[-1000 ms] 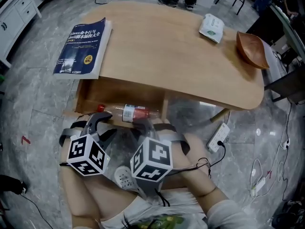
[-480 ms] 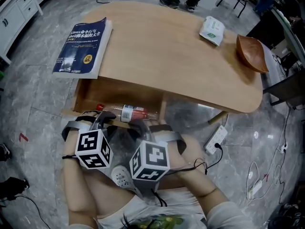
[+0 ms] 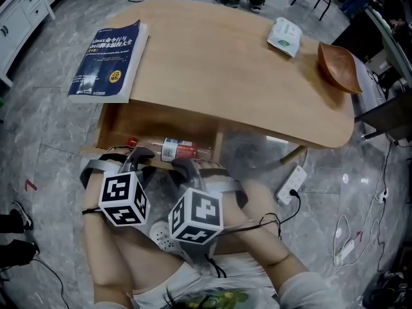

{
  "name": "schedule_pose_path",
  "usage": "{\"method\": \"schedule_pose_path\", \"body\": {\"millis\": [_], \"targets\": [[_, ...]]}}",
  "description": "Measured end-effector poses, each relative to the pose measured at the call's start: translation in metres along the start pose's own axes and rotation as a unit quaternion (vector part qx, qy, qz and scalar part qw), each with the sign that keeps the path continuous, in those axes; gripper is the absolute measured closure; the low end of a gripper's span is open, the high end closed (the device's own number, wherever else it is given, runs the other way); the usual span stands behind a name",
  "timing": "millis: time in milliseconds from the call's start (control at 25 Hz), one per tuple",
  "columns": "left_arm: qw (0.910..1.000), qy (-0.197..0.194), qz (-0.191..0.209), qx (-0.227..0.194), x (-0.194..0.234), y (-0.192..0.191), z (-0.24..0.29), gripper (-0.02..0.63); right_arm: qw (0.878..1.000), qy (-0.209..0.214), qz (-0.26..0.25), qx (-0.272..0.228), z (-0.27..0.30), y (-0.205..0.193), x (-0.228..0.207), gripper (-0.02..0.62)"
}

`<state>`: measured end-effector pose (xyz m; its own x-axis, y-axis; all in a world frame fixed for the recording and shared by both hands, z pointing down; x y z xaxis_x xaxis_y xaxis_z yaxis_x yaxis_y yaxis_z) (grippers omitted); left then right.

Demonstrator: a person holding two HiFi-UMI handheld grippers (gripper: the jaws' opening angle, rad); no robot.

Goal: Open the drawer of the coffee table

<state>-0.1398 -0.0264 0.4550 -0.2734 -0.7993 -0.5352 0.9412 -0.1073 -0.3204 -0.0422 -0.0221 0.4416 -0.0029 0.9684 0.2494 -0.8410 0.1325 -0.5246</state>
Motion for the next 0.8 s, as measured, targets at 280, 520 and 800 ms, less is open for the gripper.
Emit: {"method": "schedule_pose_path", "body": {"millis": [280,520,800], "targets": [[1.0000,-0.008,0.001,0.000,-0.001,0.001,-0.001,0.488,1.000,0.014,0.016,-0.011,-0.003,-0.001,-0.001,0.515],[1.0000,-0.007,0.002,-0.006,-0.003,-0.001,-0.004,0.492,1.000,0.018,0.020,-0.011,-0.004,-0.001,0.001,0.515],[0.9996,-0.026,0.002,-0.009,-0.013,-0.002,-0.008,0.500,0.999,0.032,0.022,-0.013,-0.005,-0.002,0.012,0.517]]}}
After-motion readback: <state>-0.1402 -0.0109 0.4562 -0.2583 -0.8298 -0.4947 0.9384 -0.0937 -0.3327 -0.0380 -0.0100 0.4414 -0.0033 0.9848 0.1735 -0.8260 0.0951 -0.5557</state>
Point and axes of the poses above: the fingertips, and each gripper's own axes: z forward along the fingers, x to its left, y out of its top, the point moved 9 cm from there along -z, backward along the fingers, and after that the axes turned 11 degrees about y, right-handed, at the moved point
